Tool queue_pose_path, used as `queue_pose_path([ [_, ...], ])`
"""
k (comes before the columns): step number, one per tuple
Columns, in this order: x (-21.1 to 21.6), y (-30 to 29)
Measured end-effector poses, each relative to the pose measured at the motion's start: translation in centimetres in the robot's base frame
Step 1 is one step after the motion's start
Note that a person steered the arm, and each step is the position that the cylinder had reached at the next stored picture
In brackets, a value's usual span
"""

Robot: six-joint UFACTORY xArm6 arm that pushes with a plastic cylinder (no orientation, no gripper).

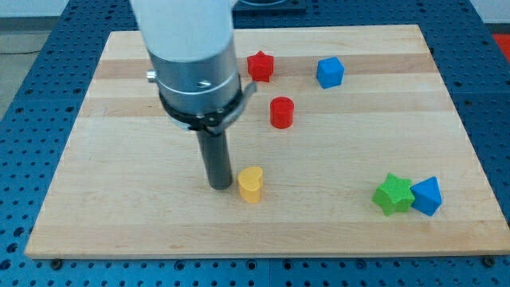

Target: Push the yellow heart into the green star

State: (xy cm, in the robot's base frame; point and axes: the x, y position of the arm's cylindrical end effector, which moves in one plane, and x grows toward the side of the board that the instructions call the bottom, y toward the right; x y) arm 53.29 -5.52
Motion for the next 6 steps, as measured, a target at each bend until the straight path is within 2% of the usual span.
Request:
queue_pose_path([
  [3, 0.7, 9.6],
  [6, 2.5, 9.5],
])
